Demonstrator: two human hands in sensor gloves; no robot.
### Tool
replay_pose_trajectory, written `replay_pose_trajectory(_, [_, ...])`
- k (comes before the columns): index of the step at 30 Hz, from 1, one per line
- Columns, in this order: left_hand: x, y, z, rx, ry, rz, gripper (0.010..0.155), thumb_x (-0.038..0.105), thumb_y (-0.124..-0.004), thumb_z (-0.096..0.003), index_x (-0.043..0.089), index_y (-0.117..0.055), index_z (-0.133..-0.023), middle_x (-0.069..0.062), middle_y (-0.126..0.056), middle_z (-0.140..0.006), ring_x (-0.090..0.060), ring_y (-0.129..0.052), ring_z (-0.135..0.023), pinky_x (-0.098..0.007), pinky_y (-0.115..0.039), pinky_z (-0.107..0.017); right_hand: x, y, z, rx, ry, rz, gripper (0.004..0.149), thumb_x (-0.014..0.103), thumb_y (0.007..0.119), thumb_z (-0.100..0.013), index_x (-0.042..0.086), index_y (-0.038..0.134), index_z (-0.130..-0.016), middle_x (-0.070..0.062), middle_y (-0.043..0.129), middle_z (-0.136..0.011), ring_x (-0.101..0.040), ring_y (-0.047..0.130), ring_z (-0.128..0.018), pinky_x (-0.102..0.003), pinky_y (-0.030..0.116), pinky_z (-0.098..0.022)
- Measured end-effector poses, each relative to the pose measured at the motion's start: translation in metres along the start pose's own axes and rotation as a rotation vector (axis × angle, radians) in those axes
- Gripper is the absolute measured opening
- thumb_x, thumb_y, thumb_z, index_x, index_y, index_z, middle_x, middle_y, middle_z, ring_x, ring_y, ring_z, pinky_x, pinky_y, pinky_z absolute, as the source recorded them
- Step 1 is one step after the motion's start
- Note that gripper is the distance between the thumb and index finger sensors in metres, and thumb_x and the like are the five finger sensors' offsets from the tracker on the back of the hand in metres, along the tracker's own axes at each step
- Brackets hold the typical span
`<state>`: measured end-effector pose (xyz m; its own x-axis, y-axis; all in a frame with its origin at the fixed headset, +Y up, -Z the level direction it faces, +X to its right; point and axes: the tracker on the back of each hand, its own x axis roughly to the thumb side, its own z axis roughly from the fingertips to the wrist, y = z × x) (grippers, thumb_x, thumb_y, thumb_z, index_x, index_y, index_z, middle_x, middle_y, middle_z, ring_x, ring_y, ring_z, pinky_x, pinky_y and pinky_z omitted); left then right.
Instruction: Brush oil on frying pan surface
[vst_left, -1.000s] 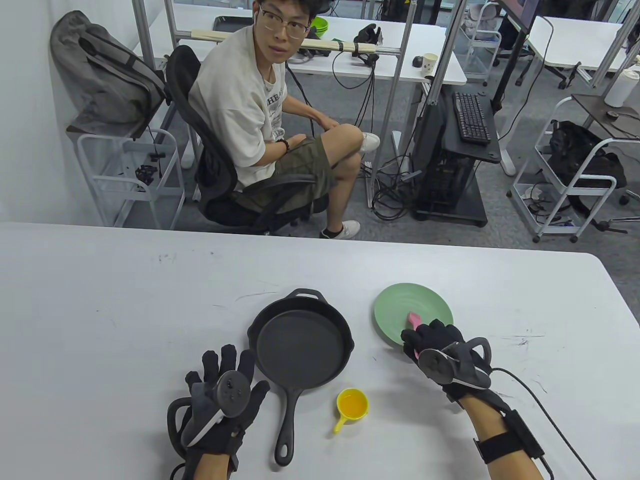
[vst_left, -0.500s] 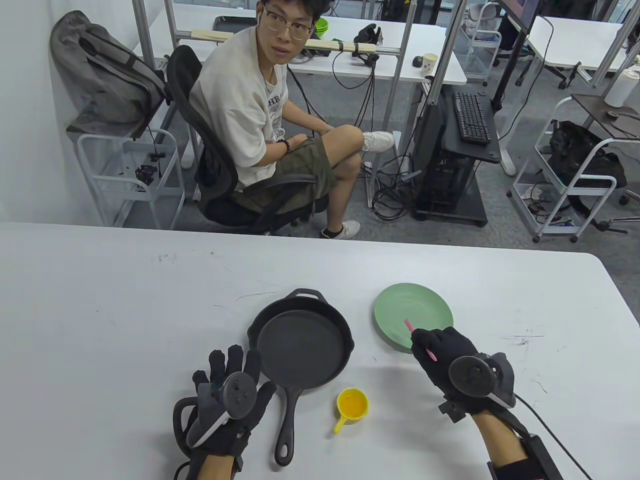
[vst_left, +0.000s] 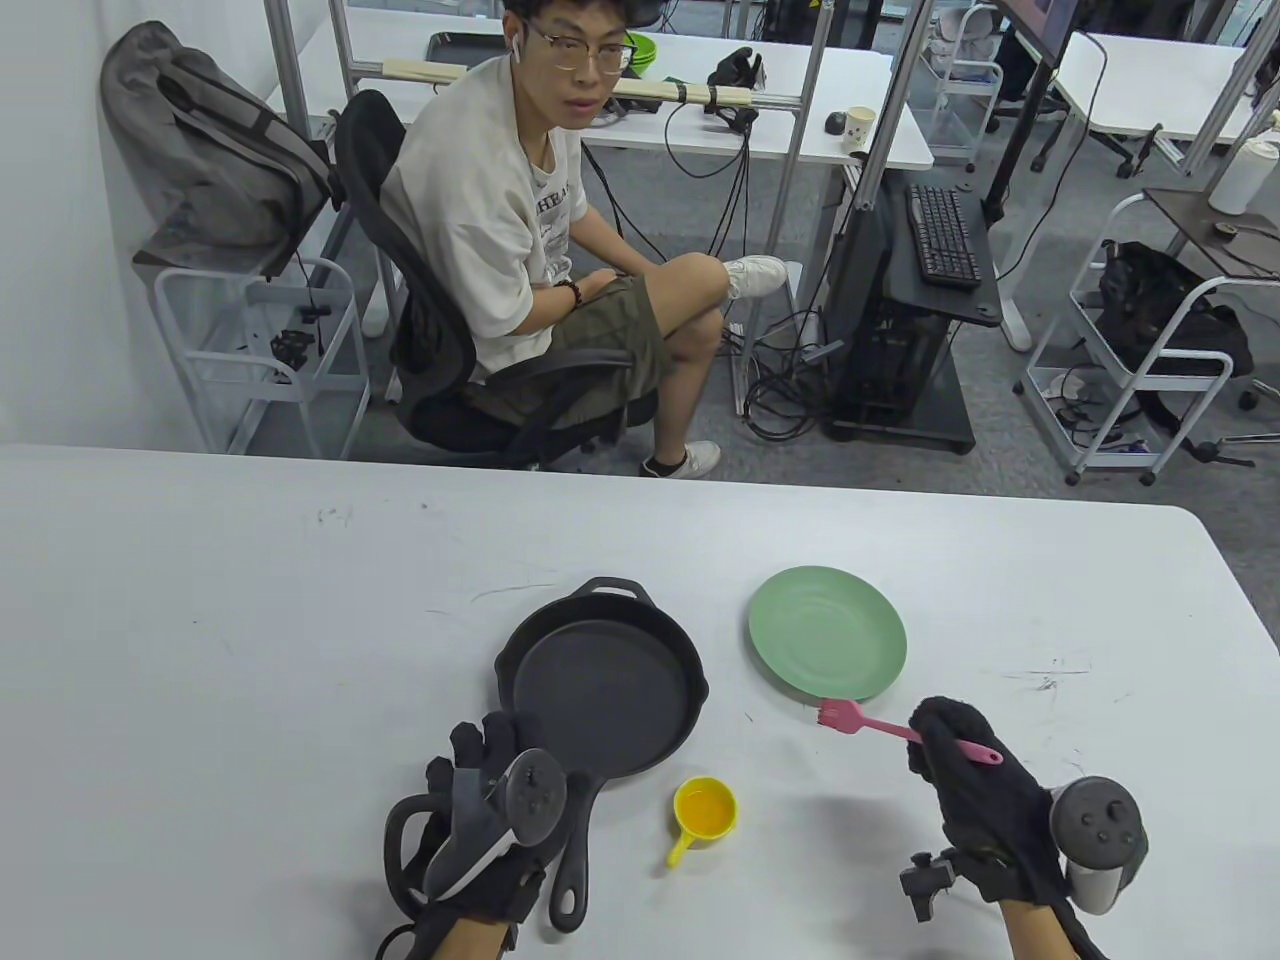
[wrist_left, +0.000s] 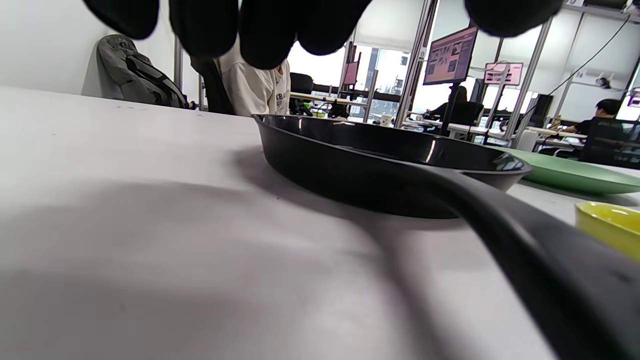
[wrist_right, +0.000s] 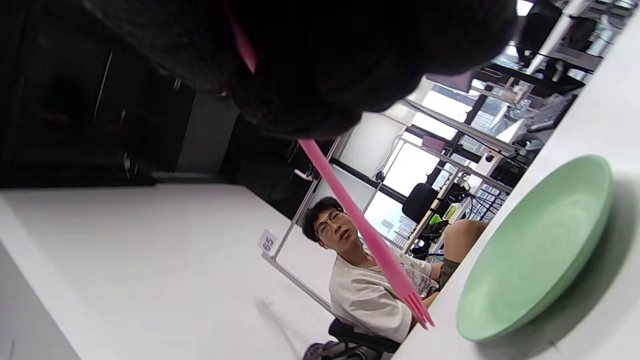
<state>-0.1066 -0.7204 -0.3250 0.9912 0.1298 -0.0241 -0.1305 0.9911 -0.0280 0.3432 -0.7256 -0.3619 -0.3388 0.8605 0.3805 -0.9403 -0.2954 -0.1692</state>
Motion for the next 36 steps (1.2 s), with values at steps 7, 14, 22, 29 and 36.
replay_pose_trajectory(7, [0.021,-0.007,0.001,-0.114,0.038,-0.037,0.088,0.069,-0.067,-0.0598,-0.001,-0.063,-0.113,-0.031,-0.07,-0.11,-0.059,-0.078,-0.09,-0.063,-0.069,-0.059,-0.007,-0.005,0.005,0.013,0.023,-0.093,0.039,0.048,0.069,-0.06,0.024,0.075,-0.09,-0.007,0.096,-0.059,-0.02,0.091,-0.045,-0.034,0.082,-0.033])
replay_pose_trajectory(14, [0.031,-0.027,-0.008,-0.206,0.076,-0.059,0.085,0.069,-0.07,-0.0585,-0.005,-0.077,-0.1,-0.029,-0.09,-0.087,-0.045,-0.101,-0.056,-0.046,-0.084,-0.035,-0.004,-0.003,0.006,0.038,0.005,-0.082,0.039,0.048,0.069,-0.06,0.024,0.075,-0.09,-0.006,0.097,-0.059,-0.019,0.091,-0.045,-0.033,0.083,-0.033])
replay_pose_trajectory(22, [0.039,-0.041,-0.016,-0.237,0.114,-0.141,0.086,0.068,-0.071,-0.0586,-0.006,-0.073,-0.101,-0.026,-0.092,-0.083,-0.041,-0.102,-0.05,-0.043,-0.084,-0.031,-0.002,0.001,0.007,0.069,-0.004,-0.064,0.039,0.049,0.069,-0.06,0.024,0.075,-0.09,-0.006,0.097,-0.059,-0.019,0.091,-0.045,-0.033,0.083,-0.033])
replay_pose_trajectory(29, [0.039,-0.045,-0.018,-0.227,0.14,-0.038,0.066,0.048,-0.072,-0.063,-0.007,-0.07,-0.1,-0.019,-0.094,-0.077,-0.035,-0.102,-0.046,-0.042,-0.084,-0.031,-0.002,0.007,0.008,0.098,-0.003,-0.042,0.039,0.049,0.069,-0.06,0.024,0.075,-0.09,-0.006,0.097,-0.059,-0.019,0.092,-0.045,-0.033,0.083,-0.033])
replay_pose_trajectory(36, [0.021,-0.044,-0.017,-0.202,0.167,0.259,0.061,0.037,-0.073,-0.0607,-0.009,-0.064,-0.099,-0.014,-0.092,-0.072,-0.028,-0.102,-0.042,-0.041,-0.086,-0.029,-0.003,0.011,0.008,0.122,0.005,-0.034,0.039,0.049,0.069,-0.06,0.024,0.075,-0.09,-0.006,0.097,-0.059,-0.019,0.092,-0.045,-0.033,0.083,-0.033])
